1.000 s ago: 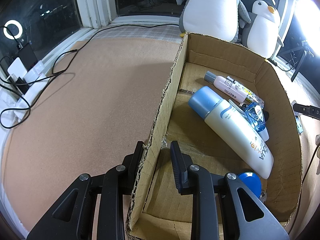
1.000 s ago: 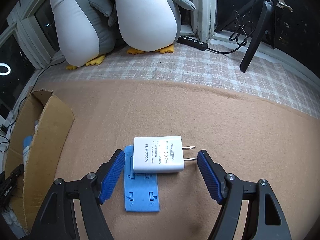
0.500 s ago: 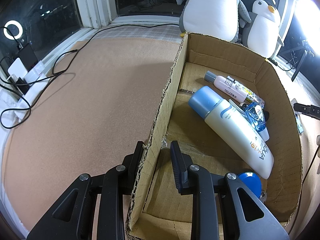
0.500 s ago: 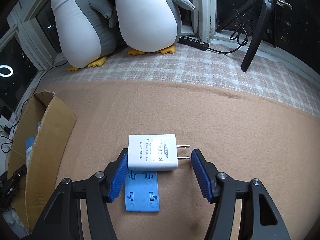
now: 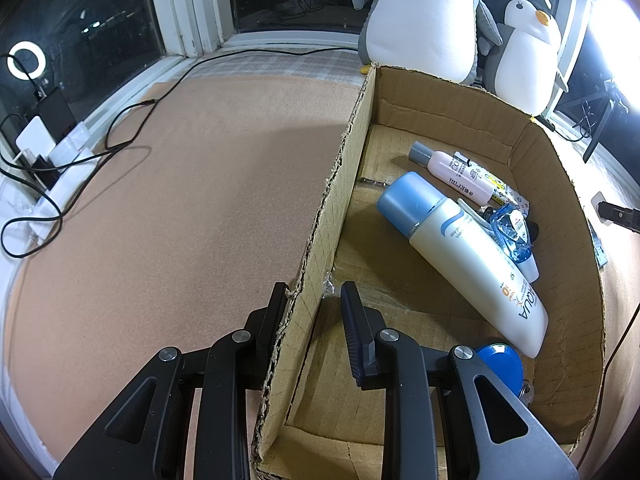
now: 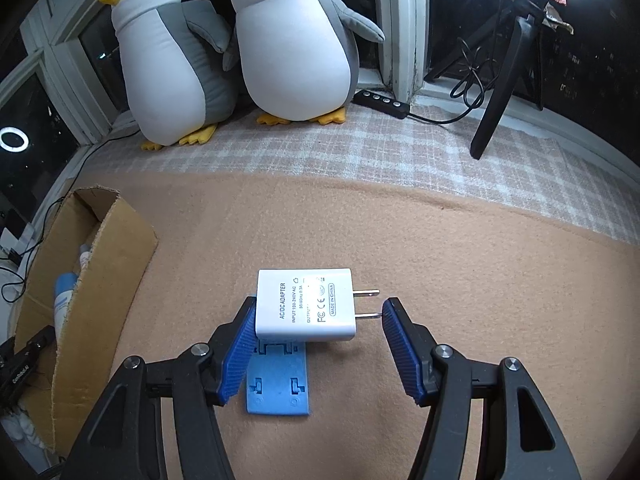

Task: Organize rigid objects
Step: 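Grasp the white USB charger with the right gripper, then carry the charger into the box and open the right gripper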

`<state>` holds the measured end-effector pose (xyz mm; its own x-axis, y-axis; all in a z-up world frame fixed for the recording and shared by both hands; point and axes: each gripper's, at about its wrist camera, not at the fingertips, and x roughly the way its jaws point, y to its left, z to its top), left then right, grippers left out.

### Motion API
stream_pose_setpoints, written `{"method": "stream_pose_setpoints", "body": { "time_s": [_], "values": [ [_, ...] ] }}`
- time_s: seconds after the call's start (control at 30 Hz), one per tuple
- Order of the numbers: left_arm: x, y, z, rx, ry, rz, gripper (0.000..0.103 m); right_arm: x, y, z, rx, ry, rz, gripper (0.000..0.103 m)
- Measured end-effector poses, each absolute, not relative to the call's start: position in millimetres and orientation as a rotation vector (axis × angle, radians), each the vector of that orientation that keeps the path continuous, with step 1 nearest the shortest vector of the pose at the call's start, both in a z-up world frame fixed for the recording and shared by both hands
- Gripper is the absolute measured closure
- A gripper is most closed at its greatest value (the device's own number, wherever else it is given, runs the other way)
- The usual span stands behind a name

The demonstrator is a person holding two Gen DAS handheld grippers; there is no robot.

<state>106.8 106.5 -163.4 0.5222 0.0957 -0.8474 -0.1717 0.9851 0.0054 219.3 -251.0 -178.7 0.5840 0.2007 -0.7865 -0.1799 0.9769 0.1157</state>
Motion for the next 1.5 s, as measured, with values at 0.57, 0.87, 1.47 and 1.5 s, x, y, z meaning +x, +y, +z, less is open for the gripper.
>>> {"method": "stream_pose_setpoints", "body": {
  "time_s": [0.57,0.87,1.47,1.5],
  "values": [
    [106.2,107.2,-163.4,-0.081,1.009,0.16,0.078,194.0,-203.8,-138.2,-0.044,0.832,0.329,0.045],
    [106.8,106.1,-163.4,-0.082,1.009,0.161,0.078,181.6,-167.4,-130.0,-0.083,0.813,0.411,0.045],
    [107.5,105.5,-162.6,-0.084,1.009,0.162,0.078,163.9,-83.0,-122.6,-0.2,0.791,0.557,0.045],
    [107.6,105.4,-162.7,-0.084,1.009,0.162,0.078,163.5,-80.4,-123.4,-0.204,0.792,0.56,0.045]
  ]
}}
